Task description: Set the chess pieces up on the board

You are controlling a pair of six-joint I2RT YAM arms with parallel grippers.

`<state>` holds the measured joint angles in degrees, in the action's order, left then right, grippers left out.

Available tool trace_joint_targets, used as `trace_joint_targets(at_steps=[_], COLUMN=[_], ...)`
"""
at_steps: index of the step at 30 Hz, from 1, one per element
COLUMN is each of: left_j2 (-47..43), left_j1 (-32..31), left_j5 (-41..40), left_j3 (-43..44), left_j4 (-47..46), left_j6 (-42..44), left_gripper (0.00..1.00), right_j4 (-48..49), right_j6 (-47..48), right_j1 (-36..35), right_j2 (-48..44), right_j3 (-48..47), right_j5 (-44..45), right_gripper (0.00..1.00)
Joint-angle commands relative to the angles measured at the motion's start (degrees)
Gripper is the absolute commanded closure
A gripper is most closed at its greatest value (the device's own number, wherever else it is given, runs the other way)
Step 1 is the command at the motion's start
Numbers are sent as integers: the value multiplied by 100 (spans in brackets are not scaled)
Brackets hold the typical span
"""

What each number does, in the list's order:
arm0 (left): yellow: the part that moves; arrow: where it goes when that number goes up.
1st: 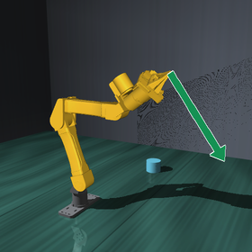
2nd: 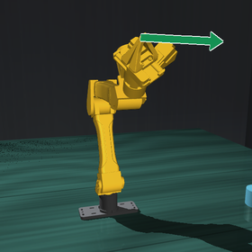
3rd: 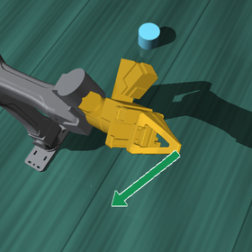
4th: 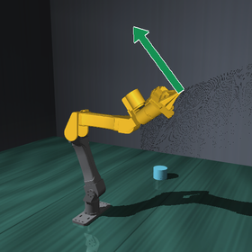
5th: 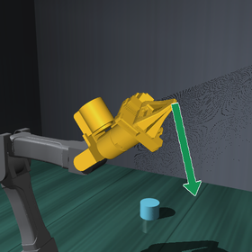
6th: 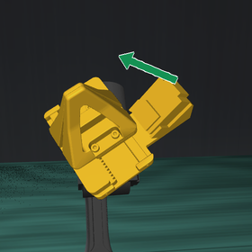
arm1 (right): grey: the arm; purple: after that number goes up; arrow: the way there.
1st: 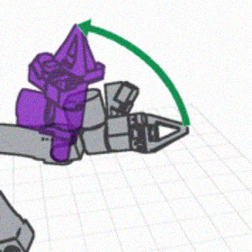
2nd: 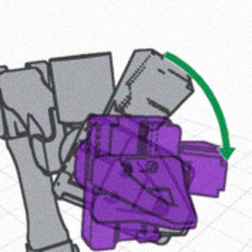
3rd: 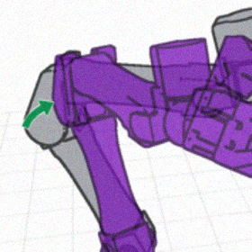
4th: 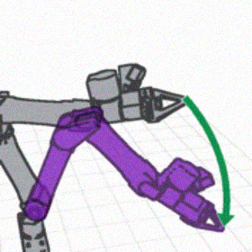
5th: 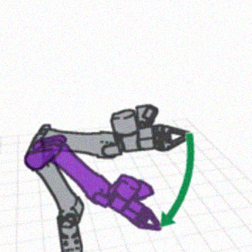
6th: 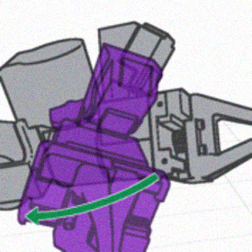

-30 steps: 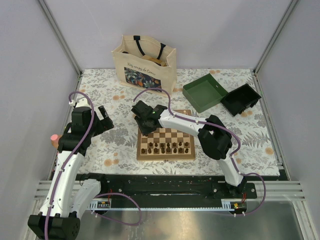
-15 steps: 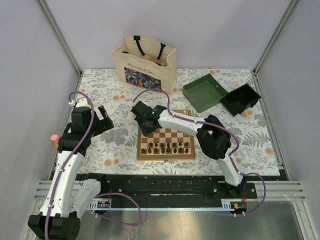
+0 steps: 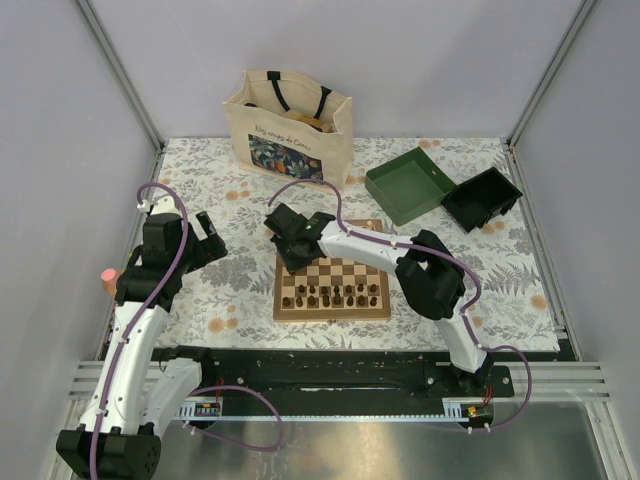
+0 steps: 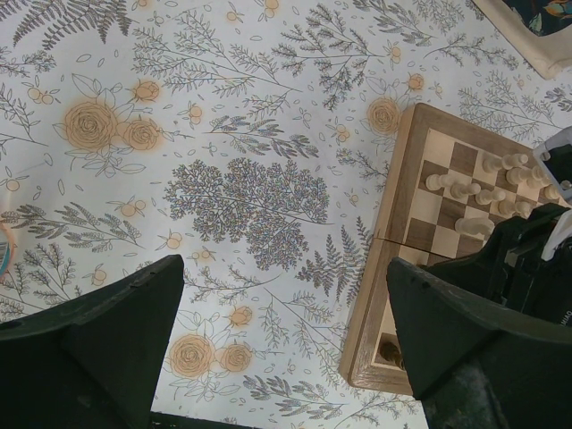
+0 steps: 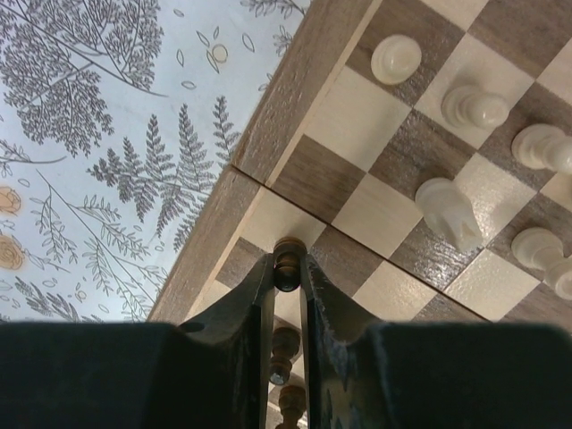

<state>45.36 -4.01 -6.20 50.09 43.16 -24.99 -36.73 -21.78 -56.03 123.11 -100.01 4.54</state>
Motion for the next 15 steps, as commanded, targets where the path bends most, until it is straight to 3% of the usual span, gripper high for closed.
trace_joint_targets(at_steps=[1, 15], left_j2=[-45, -45], left_j1=[41, 50], left_j5=[75, 84], left_j3=[-43, -43], left_j4=[-255, -255], left_j6=[56, 56], left_gripper=[1, 1], right_j4=[131, 149], right_j6=[-116, -169], right_j1=[-4, -241], right_j2=[-419, -577], right_j3=[192, 403], right_j5=[-155, -260], right_gripper=[81, 82])
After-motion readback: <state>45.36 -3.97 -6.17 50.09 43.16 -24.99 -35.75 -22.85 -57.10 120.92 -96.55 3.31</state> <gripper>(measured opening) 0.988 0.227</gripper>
